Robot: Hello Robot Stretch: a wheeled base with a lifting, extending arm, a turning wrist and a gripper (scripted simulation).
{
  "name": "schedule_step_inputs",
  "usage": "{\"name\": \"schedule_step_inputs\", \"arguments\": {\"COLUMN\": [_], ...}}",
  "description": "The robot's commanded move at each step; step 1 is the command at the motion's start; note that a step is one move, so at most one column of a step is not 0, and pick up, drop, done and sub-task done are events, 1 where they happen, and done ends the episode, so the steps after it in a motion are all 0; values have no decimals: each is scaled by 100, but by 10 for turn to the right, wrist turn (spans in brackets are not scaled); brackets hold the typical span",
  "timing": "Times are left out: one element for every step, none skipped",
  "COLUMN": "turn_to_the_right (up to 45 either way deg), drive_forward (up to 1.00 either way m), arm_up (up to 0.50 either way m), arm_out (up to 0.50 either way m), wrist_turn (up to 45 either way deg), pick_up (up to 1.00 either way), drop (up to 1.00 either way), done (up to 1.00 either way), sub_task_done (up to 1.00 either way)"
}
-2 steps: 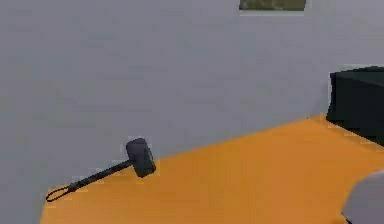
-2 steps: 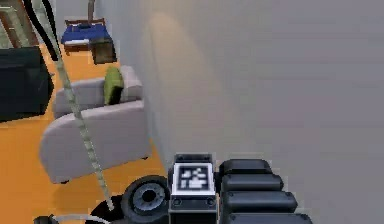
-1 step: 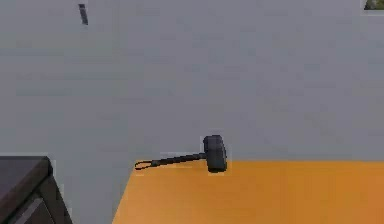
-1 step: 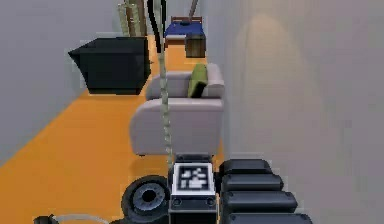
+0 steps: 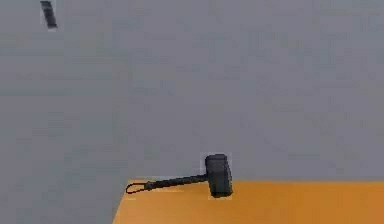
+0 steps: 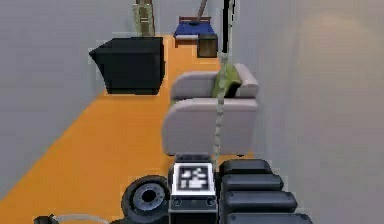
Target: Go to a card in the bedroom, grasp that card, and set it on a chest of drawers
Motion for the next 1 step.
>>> {"name": "schedule_step_inputs", "arguments": {"turn_to_the_right": [450], "drive_forward": [0], "arm_up": [0], "arm_out": [0], "wrist_turn": [0], "pick_up": [0], "drop": [0], "done": [0], "sub_task_done": [0]}}
